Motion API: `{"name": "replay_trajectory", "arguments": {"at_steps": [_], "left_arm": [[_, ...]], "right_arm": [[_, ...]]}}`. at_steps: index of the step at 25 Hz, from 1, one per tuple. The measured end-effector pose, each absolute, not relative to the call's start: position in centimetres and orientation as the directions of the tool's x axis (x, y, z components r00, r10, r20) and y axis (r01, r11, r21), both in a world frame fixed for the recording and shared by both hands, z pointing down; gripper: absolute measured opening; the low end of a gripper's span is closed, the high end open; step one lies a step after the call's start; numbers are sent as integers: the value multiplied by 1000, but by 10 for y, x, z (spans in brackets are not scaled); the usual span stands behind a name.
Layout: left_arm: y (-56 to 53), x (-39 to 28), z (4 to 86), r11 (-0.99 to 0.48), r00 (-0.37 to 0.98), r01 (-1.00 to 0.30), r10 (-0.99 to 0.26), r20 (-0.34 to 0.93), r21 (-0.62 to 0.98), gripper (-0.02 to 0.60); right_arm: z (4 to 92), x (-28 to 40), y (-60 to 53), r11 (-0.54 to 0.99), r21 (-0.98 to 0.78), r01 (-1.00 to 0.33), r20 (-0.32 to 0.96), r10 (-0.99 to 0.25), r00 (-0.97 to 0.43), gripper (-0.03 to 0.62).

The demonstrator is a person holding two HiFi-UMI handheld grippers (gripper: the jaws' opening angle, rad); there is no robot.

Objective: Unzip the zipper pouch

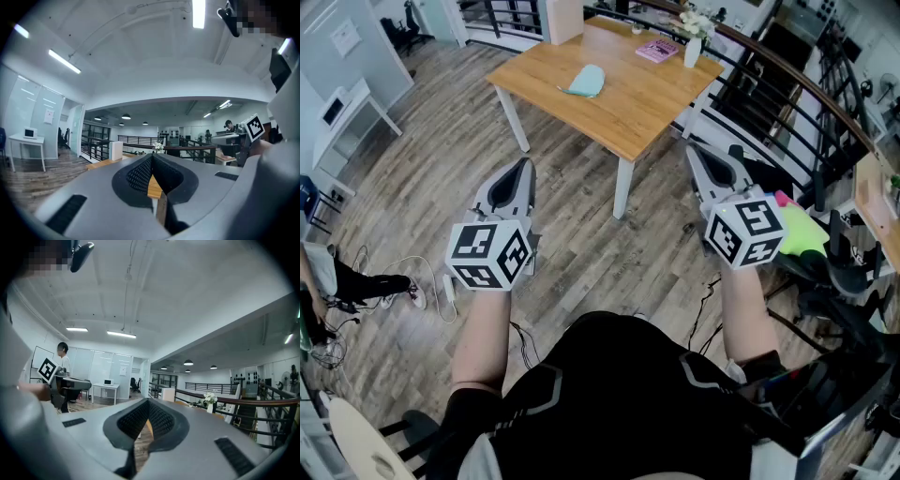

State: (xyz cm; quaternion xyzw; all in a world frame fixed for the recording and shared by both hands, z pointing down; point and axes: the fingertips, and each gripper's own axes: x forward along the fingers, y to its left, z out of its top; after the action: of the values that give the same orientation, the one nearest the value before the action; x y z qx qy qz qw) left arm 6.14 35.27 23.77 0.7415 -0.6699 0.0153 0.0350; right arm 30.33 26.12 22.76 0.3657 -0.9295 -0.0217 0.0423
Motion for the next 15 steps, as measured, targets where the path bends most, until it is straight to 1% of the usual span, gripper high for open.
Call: {"name": "replay_trajectory", "arguments": {"at_steps": [4,10,15], "left_arm": [[352,65,235,-93,93,-996,-993,68,8,29],[357,71,230,-114,115,-993,-992,56,27,29],[360,71,227,-100,101,-995,-994,48,15,29]], "right_arm": [[223,304,262,741,75,-667,53,-671,-740,8],[218,304,267,768,30,-640,37,-641,-767,8],[218,305,273,772,45,-634,36,-636,-771,9]]}}
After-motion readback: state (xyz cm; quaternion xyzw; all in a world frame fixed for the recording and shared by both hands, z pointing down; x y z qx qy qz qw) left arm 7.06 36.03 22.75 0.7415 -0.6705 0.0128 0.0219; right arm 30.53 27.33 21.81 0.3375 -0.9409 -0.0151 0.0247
